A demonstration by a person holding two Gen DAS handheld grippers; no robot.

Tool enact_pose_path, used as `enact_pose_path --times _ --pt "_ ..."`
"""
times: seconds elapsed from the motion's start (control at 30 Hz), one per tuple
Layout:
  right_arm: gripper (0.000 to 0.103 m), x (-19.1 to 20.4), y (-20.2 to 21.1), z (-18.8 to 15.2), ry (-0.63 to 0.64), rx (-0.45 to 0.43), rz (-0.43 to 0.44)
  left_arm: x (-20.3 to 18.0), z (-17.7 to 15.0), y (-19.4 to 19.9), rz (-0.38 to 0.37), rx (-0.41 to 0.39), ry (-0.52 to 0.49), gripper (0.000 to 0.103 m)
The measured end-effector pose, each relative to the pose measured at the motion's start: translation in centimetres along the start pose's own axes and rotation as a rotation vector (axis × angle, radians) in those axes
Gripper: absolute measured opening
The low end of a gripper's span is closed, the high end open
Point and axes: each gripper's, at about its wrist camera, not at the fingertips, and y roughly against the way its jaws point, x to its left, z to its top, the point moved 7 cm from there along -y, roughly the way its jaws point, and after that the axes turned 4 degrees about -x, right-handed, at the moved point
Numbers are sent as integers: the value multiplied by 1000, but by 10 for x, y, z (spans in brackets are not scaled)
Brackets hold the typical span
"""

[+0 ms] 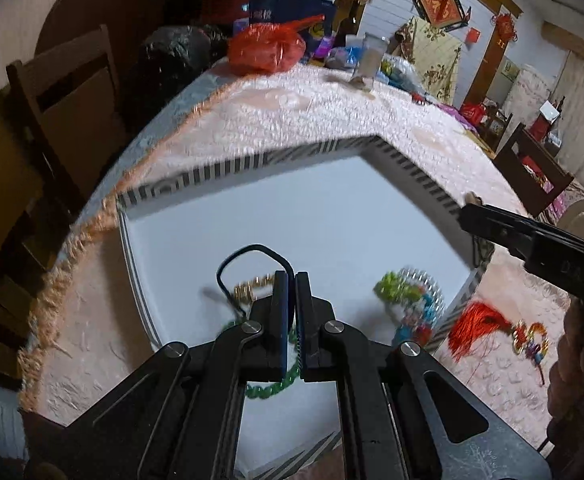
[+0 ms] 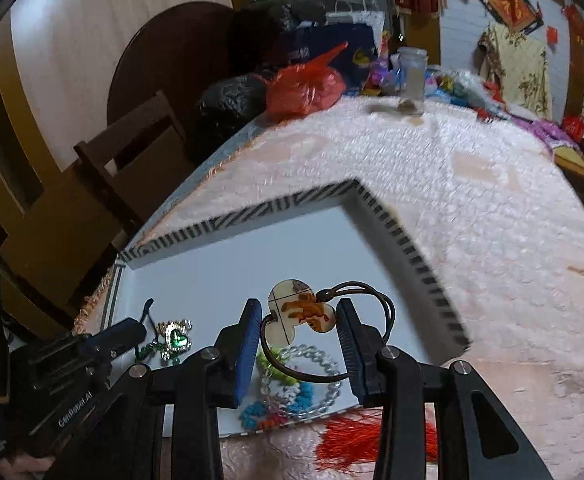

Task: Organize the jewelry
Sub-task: 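Lower the cord and pendant into the tray and open both grippers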

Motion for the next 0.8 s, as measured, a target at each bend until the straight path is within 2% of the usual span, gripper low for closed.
enact_pose_path --times 0.37,0.8 --pt "37 -7 -24 -36 -4 75 -13 3 -18 -9 16 21 25 2" --pt "37 -6 -32 -51 3 102 -17 3 -24 -10 65 37 4 2"
